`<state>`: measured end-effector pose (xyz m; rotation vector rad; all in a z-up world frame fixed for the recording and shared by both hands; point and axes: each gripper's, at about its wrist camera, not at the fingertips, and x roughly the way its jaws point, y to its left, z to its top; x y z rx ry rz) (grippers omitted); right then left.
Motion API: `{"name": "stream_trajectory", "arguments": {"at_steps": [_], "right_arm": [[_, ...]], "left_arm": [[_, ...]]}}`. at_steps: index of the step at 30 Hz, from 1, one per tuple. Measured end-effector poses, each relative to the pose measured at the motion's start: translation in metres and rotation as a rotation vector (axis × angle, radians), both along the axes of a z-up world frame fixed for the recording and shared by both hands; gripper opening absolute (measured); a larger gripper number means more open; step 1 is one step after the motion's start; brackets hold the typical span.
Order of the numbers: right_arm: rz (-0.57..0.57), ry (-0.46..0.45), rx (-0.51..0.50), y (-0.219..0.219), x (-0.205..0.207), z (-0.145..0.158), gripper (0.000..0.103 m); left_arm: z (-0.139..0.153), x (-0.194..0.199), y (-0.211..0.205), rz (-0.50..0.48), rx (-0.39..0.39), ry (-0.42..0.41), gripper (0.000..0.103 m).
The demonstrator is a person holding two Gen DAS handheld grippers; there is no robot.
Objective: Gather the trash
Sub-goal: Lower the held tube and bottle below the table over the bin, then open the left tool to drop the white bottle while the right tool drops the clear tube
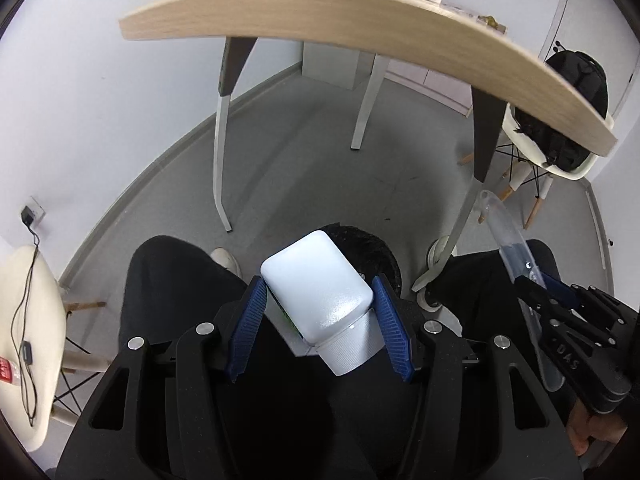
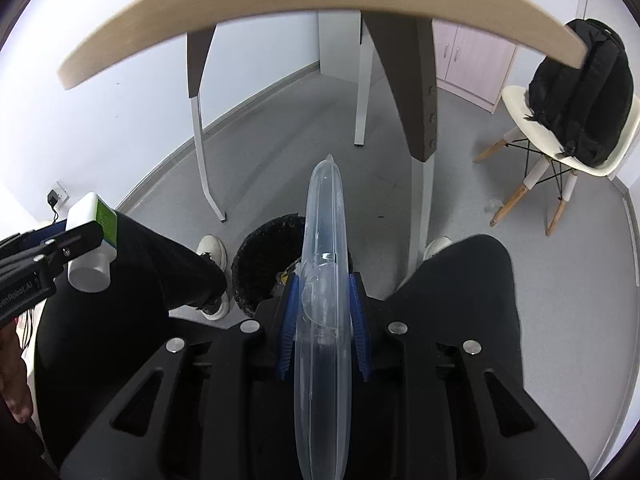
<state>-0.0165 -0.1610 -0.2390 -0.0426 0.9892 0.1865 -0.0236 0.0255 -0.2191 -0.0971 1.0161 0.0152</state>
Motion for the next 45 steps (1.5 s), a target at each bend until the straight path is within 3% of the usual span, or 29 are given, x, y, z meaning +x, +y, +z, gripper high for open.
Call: {"name": "stream_trajectory", "arguments": {"at_steps": [24, 30, 42, 45], "right_arm": [[-0.017, 0.08, -0.013, 0.045, 0.135, -0.098, 0.024], [0.024, 0.128, -0.011, 0.065, 0.162, -0.129, 0.024], [0.056, 0.22, -0.007, 0.096, 0.203, -0.167, 0.024], [0.044, 0.244, -0.005, 0.097, 0.21, -0.175, 0.024]], "left_arm": [[-0.112, 0.109, 0.009, 0.042, -0.054, 0.112, 0.054], [-0.137, 0.143, 0.005, 0.026, -0.013, 0.124, 0.054], [-0.165, 0.166, 0.035, 0.044, -0.029, 0.148, 0.046], [-0.171, 0.171, 0.031, 0.025, -0.044, 0.156, 0.04]]}}
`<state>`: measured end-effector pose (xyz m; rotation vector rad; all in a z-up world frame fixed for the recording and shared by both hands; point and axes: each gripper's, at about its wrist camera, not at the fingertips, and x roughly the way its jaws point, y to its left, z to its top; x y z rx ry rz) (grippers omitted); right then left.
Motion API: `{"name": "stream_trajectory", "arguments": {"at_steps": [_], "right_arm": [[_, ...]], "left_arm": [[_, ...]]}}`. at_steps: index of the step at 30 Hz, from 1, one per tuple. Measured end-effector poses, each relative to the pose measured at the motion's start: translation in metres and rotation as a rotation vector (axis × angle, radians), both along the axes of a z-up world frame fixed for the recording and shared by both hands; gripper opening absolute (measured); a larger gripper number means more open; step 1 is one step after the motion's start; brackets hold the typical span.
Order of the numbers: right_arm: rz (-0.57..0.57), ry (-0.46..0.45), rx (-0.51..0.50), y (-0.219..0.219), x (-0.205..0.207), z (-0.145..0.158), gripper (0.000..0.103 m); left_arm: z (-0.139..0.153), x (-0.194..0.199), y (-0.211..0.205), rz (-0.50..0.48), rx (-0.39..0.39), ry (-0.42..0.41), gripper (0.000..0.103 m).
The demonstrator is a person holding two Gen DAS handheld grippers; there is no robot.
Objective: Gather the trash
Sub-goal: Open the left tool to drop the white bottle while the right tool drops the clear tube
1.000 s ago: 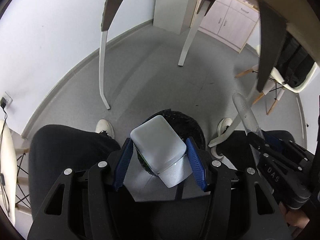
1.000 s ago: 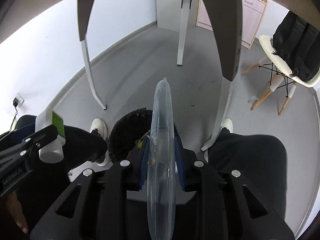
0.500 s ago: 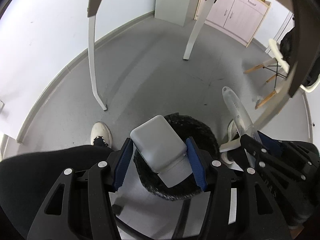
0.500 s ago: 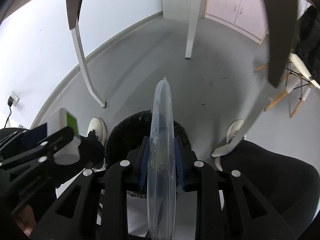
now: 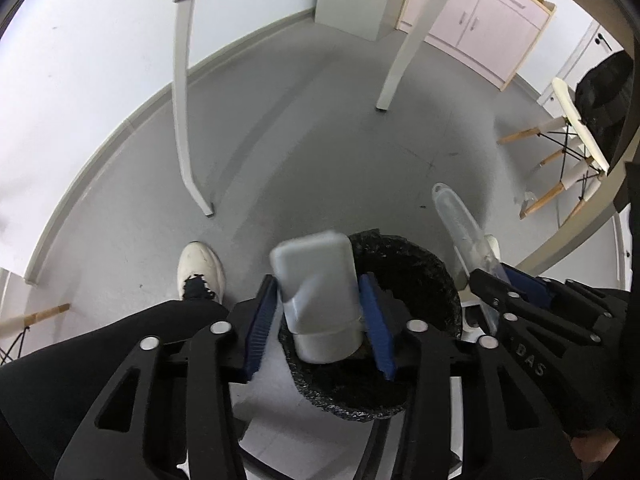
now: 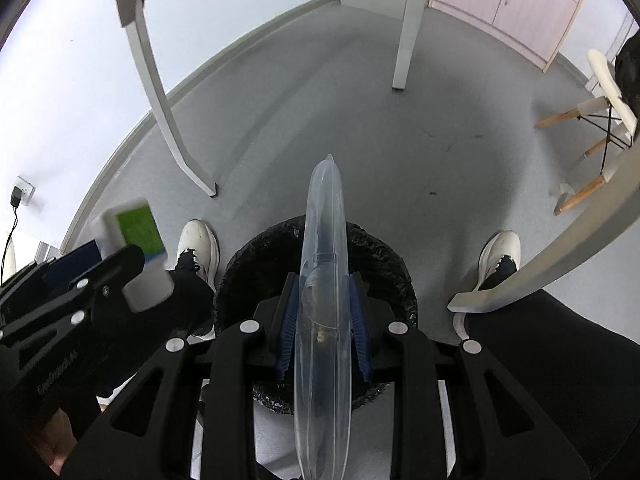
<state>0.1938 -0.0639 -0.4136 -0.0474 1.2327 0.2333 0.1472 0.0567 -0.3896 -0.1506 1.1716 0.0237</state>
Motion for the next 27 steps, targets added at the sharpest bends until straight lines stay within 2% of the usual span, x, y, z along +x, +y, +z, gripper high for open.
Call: {"name": "stream_trajectory", "arguments": {"at_steps": [6, 12, 16, 18, 20, 23, 27], "right_arm": [[-0.024, 0.051, -0.007, -0.011, 0.006, -0.01, 0.025], [-0.029, 0.057, -0.004, -0.02, 0.002, -0.013, 0.025], [-0.034, 0.056, 0.003, -0.022, 0.001, -0.012, 0.025], [-0.031, 0.049, 0.011, -0.021, 0.0, -0.01, 0.025], [-0.021, 0.045, 0.014, -0.019, -0.001, -0.009, 0.025], [-0.004, 0.049, 0.016, -0.014, -0.002, -0.012, 0.025], [0.027, 0.054, 0.02, -0.004, -0.004, -0.015, 0.025]], "left_arm": [[-0.008, 0.006, -0.013, -0.037, -0.049, 0.023, 0.04], [-0.006, 0.006, -0.02, -0.04, -0.026, 0.016, 0.043], [-0.002, 0.004, -0.016, -0.031, 0.026, -0.011, 0.065], [0.002, 0.002, -0.012, -0.019, 0.055, -0.025, 0.073], [0.005, -0.001, -0.008, -0.008, 0.065, -0.04, 0.088], [0.008, -0.004, -0.001, 0.009, 0.084, -0.052, 0.096], [0.009, -0.007, 0.008, 0.034, 0.066, -0.05, 0.097]]}}
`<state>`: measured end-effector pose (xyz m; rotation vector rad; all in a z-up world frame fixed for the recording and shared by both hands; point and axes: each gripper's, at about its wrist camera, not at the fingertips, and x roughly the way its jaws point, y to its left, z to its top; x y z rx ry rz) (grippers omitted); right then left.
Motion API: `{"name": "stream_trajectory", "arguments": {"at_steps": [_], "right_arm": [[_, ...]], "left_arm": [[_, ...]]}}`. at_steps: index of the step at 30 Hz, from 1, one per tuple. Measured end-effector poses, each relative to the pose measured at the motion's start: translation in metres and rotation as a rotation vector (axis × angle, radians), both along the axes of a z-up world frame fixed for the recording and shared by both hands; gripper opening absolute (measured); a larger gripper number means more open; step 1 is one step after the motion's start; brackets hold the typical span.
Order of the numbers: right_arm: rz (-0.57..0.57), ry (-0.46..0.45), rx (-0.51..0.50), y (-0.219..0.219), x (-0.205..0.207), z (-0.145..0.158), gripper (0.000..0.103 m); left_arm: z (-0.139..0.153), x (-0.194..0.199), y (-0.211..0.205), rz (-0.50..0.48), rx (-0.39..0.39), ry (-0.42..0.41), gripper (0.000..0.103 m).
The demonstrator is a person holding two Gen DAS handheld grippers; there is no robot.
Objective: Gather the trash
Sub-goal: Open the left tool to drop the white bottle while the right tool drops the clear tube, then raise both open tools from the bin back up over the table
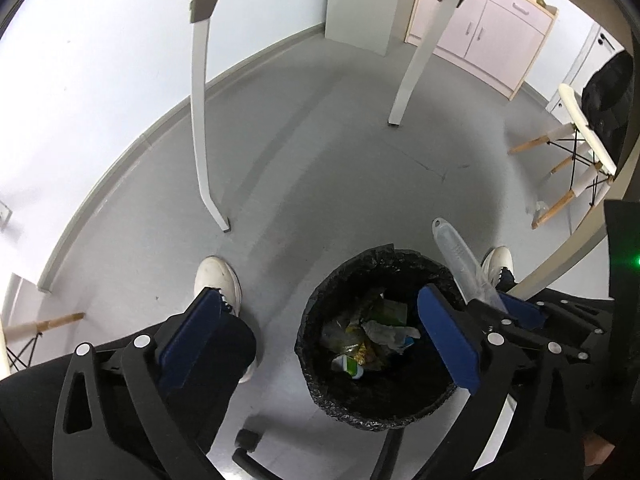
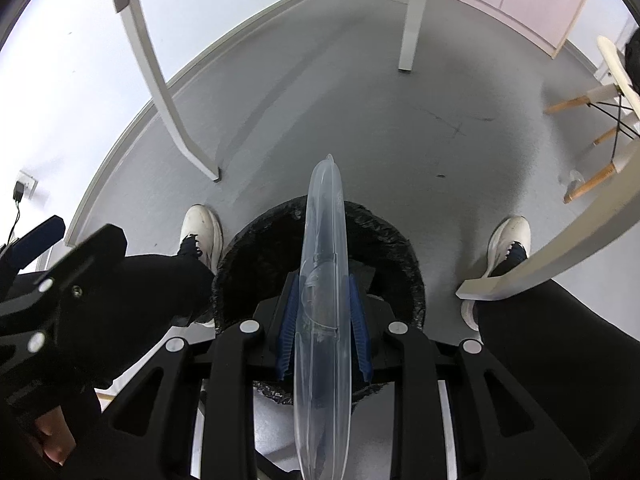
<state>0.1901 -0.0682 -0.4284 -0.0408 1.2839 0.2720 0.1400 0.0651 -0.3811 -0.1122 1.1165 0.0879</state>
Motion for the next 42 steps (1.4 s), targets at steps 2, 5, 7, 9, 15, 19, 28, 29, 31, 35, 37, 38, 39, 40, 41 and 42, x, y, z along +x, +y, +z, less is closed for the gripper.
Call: {"name": "stream_trajectory", "arguments": {"at_steps": [2, 5, 7, 9, 15, 19, 28, 29, 31, 35, 37, 38, 39, 40, 41, 42], "right_arm": [[0.009, 0.011, 0.0, 0.004, 0.0, -0.003, 0.025], [0.014, 0.008, -0.013, 0.009, -0.001, -0.005, 0.028], [0.007, 0.001, -0.015, 0.009, 0.0, -0.004, 0.045], [-0.006, -0.011, -0.021, 0.007, 0.001, -0.002, 0.053], [-0.031, -0.036, -0.011, 0.001, 0.002, 0.004, 0.081], [-0.035, -0.054, -0.024, -0.005, -0.002, 0.009, 0.095], [-0.052, -0.088, -0.045, -0.027, -0.018, 0.03, 0.095], [-0.055, -0.093, -0.048, -0.029, -0.021, 0.033, 0.095], [-0.063, -0.098, -0.052, -0.033, -0.028, 0.04, 0.095], [-0.088, -0.11, -0.057, -0.041, -0.042, 0.057, 0.095], [-0.097, -0.118, -0.051, -0.046, -0.051, 0.067, 0.095], [-0.104, -0.119, -0.049, -0.049, -0.055, 0.071, 0.095], [-0.106, -0.119, -0.043, -0.051, -0.061, 0.075, 0.095], [-0.11, -0.125, -0.04, -0.054, -0.067, 0.08, 0.095], [-0.113, -0.133, -0.043, -0.056, -0.071, 0.084, 0.095], [-0.112, -0.147, -0.045, -0.057, -0.077, 0.091, 0.095]], "left_arm": [[-0.001, 0.0, 0.003, 0.006, 0.001, 0.008, 0.097], [-0.001, 0.0, 0.006, 0.015, -0.005, 0.013, 0.097], [-0.002, -0.001, 0.009, 0.022, -0.008, 0.018, 0.097], [-0.002, -0.002, 0.011, 0.027, -0.011, 0.021, 0.097], [-0.001, -0.004, 0.012, 0.035, -0.016, 0.025, 0.097], [0.002, -0.008, 0.01, 0.035, -0.019, 0.023, 0.097], [0.016, -0.024, -0.003, 0.013, -0.014, 0.012, 0.097], [0.018, -0.025, -0.003, 0.011, -0.011, 0.01, 0.097], [0.023, -0.031, -0.005, 0.01, -0.009, 0.006, 0.097], [0.032, -0.041, -0.007, 0.005, -0.008, -0.002, 0.097], [0.039, -0.049, -0.01, -0.003, -0.008, -0.013, 0.097], [0.042, -0.052, -0.01, -0.005, -0.004, -0.014, 0.097], [0.045, -0.056, -0.011, -0.005, -0.001, -0.014, 0.097], [0.047, -0.059, -0.011, -0.002, -0.003, -0.011, 0.097], [0.05, -0.062, -0.01, 0.001, -0.01, -0.007, 0.097], [0.052, -0.065, -0.01, 0.003, -0.016, -0.004, 0.097]]}}
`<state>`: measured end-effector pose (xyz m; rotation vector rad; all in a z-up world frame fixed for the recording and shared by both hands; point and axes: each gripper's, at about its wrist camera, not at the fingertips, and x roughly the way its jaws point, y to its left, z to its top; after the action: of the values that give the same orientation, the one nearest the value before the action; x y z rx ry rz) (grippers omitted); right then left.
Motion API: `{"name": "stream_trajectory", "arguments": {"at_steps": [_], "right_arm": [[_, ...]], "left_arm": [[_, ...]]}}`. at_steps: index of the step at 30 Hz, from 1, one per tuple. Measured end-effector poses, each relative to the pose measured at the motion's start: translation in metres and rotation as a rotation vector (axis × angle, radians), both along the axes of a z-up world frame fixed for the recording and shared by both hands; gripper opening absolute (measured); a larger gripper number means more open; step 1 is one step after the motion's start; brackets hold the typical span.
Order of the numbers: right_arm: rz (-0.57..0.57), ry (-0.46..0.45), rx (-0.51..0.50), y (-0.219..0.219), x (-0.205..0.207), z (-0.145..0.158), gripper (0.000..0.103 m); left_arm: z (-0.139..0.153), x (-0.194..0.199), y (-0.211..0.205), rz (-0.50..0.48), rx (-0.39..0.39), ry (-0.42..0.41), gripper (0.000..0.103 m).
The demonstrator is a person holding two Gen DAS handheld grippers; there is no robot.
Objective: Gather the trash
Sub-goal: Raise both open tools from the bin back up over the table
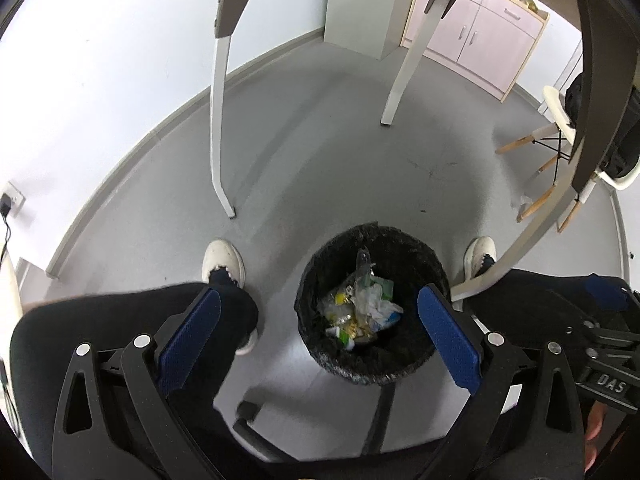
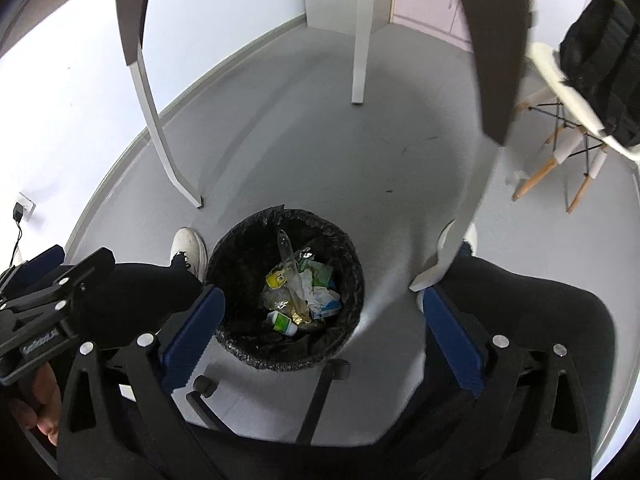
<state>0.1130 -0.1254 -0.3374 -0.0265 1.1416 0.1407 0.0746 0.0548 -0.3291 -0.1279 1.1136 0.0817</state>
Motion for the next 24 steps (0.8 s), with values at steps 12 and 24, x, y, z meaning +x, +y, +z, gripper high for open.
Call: {"name": "stream_trajectory", "arguments": {"at_steps": [12, 24], "right_arm": [[0.0, -0.074, 0.011, -0.018, -0.059, 0.049, 0.095], [0.0, -0.132, 0.004, -0.039, -0.113, 0.111, 0.095]], "left_arm": [[0.048, -0.057, -0.004, 0.001, 0.044, -0.034, 0.097], [0.12, -0.107, -0.007, -0.029, 0.065, -0.109, 0.097]]}}
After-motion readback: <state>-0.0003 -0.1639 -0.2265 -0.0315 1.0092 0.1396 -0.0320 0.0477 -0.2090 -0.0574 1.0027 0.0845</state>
